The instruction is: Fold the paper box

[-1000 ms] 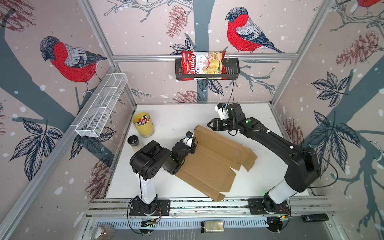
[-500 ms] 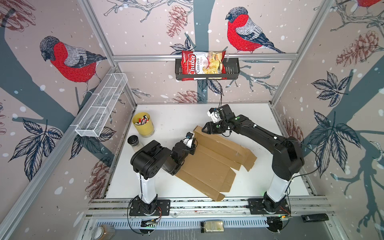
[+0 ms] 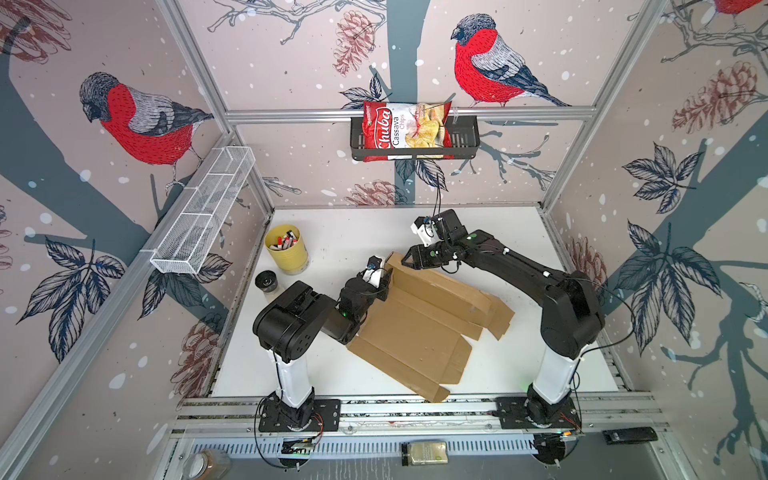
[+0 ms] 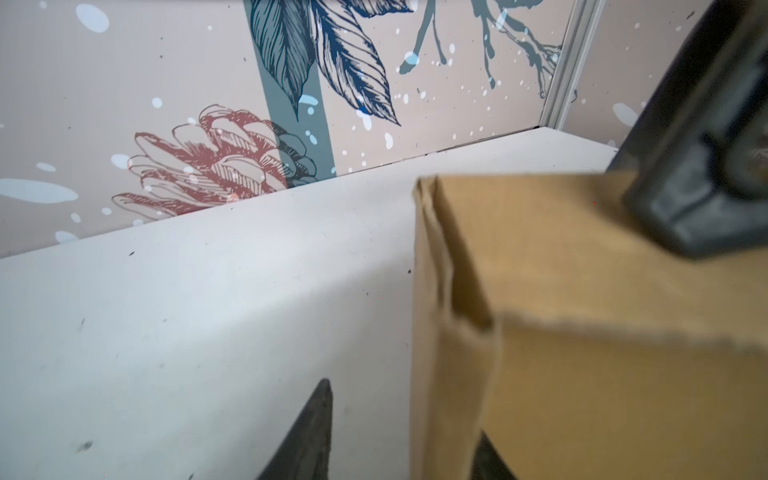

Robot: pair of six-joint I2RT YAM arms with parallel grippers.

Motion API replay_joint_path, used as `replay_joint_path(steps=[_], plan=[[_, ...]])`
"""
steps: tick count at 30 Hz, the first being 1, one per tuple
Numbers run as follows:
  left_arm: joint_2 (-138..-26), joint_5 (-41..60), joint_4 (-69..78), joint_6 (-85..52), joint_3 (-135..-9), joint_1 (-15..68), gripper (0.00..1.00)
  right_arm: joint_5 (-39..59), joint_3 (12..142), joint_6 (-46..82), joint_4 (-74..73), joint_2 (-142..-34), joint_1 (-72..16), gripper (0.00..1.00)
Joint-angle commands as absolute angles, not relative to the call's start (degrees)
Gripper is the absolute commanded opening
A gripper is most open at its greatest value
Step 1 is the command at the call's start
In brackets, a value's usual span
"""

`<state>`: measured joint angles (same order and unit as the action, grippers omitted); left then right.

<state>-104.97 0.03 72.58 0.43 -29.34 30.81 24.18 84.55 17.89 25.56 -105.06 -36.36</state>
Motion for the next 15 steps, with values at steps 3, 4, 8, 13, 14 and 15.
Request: replay_joint_path(steps=[3,4,8,13,14,15], plan=[[-106.0,3.2,71.1,-0.6,-31.4,30.7,0.36,22.1,84.2,16.4,29.6,-105.8,-36.3,0.54],[-106.2,3.4,71.2,-0.7,-31.4,30.7,0.32,22.1,84.1,16.4,29.6,-105.7,-36.3,0.53],[-106.4,2.5,71.8,-0.4,-31.0,30.8,0.18,22.2,84.8,16.6,29.6,-105.1,-36.0,0.53],[-106.0,0.3,71.5,-0.4,-30.6,30.8,0.09,22.1,86.6,16.8,30.2,-104.0,-35.7,0.54],[-105.8,-0.3,71.7,-0.4,-30.4,30.8,0.08,22.1,86.8,16.8,30.2,-103.7,-35.7,0.54],[-105.7,-1.1,72.1,-0.5,-30.1,31.0,0.06,22.2,87.1,17.0,30.3,-103.4,-35.7,0.54]])
